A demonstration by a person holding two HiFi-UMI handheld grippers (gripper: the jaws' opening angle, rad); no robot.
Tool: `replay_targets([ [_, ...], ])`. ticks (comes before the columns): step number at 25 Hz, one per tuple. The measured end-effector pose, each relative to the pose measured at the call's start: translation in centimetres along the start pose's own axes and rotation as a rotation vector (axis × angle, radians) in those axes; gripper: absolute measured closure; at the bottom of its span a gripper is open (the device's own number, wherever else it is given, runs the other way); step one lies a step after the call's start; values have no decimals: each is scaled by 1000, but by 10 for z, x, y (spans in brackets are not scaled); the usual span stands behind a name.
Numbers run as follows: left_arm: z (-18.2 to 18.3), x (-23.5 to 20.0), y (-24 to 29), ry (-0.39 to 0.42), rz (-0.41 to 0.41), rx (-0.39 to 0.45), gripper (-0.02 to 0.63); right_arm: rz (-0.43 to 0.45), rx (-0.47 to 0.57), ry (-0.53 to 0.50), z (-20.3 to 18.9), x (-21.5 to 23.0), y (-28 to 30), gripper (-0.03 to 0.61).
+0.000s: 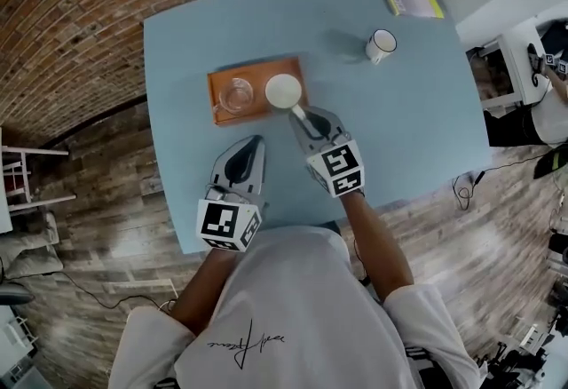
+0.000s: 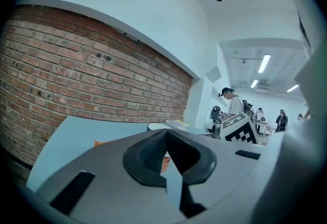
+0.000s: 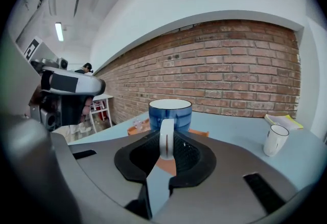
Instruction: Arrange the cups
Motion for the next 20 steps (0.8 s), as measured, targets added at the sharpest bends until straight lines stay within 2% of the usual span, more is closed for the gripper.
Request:
replay_targets([
  [11, 5, 0, -3, -20, -23, 25, 606, -221, 19, 51, 10, -1, -11, 514],
  [20, 6, -6, -5, -31, 6, 29, 606, -302, 27, 75, 7, -1, -3, 514],
])
Point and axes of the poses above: the fingertips, and each gripper's own axes: y forward along the fingers, x to its right, z out of its top, the point moved 1 cm from there along -y, backward along the fingers, and after that the axes turned 9 degrees about x, right-handed, at the moved point
